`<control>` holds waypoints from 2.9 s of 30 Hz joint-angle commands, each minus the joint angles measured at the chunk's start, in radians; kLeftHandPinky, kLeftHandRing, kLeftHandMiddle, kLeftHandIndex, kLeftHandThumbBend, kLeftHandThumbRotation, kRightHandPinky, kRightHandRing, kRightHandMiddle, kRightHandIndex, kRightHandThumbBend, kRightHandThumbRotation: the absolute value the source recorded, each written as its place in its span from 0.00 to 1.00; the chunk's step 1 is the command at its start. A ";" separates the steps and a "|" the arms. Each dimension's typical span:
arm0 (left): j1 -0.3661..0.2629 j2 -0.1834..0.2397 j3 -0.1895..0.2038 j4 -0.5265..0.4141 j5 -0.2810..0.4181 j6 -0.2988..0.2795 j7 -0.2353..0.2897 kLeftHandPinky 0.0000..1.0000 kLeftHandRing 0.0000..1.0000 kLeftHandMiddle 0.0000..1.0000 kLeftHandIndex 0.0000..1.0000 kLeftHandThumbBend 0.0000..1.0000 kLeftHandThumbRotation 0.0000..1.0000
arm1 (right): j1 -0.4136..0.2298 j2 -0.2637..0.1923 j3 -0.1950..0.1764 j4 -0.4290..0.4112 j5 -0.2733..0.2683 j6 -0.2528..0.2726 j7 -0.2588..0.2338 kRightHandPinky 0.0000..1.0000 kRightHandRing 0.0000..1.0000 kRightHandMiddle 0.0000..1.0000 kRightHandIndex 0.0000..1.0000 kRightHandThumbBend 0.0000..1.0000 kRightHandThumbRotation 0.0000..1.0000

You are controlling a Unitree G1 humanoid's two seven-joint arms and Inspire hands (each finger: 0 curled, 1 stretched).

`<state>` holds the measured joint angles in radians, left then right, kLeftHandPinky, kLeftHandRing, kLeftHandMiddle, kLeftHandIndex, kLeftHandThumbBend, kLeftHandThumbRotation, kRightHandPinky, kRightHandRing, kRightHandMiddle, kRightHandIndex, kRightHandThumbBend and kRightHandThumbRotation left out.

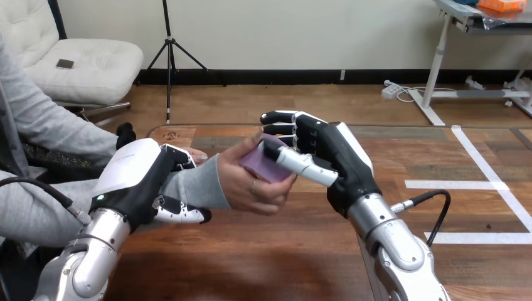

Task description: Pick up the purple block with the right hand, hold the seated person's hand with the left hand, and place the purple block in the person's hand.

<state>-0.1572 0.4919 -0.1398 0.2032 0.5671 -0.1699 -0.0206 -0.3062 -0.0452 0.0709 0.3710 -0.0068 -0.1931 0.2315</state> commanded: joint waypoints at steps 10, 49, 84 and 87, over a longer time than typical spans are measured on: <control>-0.039 0.003 0.043 -0.102 -0.063 -0.049 0.015 0.30 0.40 0.44 0.46 0.72 0.03 | -0.019 -0.012 -0.038 -0.020 0.061 -0.034 0.035 0.59 0.74 0.77 0.78 0.88 0.90; 0.069 -0.136 0.152 -0.013 -0.578 -0.314 -0.127 0.48 0.62 0.66 0.64 0.59 0.31 | 0.070 -0.059 -0.123 -0.087 0.203 -0.004 0.142 0.84 0.88 0.87 0.87 1.00 1.00; 0.230 -0.279 0.181 -0.041 -0.739 -0.388 -0.208 0.64 0.76 0.74 0.70 0.73 0.96 | 0.258 -0.056 -0.171 -0.232 0.275 -0.042 0.191 0.92 0.92 0.92 0.91 1.00 1.00; 0.241 -0.288 0.183 -0.040 -0.739 -0.392 -0.209 0.64 0.76 0.74 0.70 0.71 0.97 | 0.273 -0.053 -0.171 -0.243 0.275 -0.047 0.191 0.92 0.92 0.92 0.91 1.00 1.00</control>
<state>0.1022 0.2230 0.0214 0.2005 -0.1516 -0.5284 -0.2261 -0.0285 -0.0946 -0.0923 0.1935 0.2555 -0.2090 0.4235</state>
